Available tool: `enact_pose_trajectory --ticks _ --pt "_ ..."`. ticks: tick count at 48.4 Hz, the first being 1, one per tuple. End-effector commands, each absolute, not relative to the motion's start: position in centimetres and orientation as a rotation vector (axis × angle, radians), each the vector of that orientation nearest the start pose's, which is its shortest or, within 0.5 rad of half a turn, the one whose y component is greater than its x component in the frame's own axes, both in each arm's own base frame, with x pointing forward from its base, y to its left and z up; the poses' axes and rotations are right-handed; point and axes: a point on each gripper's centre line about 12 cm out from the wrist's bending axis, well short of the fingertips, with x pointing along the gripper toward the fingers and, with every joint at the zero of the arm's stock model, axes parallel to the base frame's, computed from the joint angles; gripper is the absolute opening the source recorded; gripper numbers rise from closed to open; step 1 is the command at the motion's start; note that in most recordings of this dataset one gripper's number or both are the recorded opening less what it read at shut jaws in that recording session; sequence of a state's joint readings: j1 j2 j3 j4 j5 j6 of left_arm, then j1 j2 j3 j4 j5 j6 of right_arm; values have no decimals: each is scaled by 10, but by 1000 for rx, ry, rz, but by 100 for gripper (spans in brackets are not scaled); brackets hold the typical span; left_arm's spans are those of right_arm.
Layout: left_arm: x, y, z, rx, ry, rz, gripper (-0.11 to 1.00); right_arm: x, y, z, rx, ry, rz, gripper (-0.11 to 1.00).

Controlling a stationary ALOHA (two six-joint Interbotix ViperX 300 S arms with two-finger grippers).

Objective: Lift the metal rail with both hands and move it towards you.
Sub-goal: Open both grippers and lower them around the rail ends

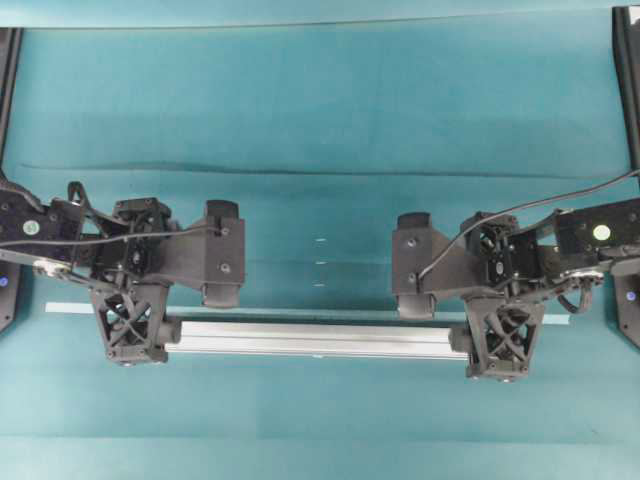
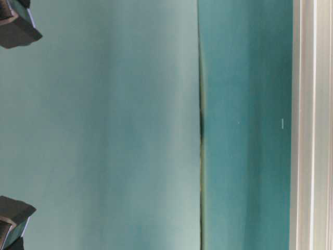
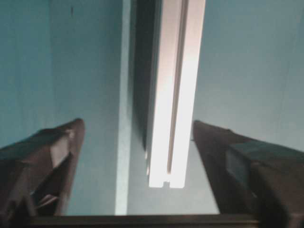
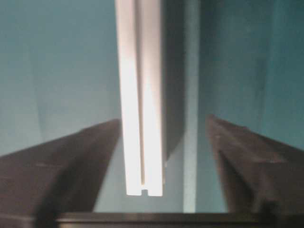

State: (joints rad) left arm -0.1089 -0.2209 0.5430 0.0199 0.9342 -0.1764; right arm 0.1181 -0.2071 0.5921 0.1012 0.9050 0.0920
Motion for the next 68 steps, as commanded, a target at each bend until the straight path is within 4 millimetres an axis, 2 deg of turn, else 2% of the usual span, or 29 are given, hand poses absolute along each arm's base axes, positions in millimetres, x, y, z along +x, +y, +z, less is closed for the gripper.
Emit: enact_pose_trajectory --ticks 1,5,11,28,44,56,68 --pt "313 -34 229 -69 1229 21 97 305 50 203 88 1293 82 93" --pt "314 -36 228 -70 1223 17 95 303 54 199 87 1297 83 100" --pt "314 -42 228 -67 1212 4 97 303 55 196 99 1300 75 99" --pt "314 -50 202 -63 1223 -8 97 308 57 174 140 1304 40 100" --pt "319 -52 196 -70 1199 -12 97 306 60 156 130 1330 39 100" --pt "322 -66 191 -57 1189 -43 97 304 59 147 131 1328 37 100" --pt "321 -66 169 -62 1202 -38 97 302 59 134 130 1324 33 100"
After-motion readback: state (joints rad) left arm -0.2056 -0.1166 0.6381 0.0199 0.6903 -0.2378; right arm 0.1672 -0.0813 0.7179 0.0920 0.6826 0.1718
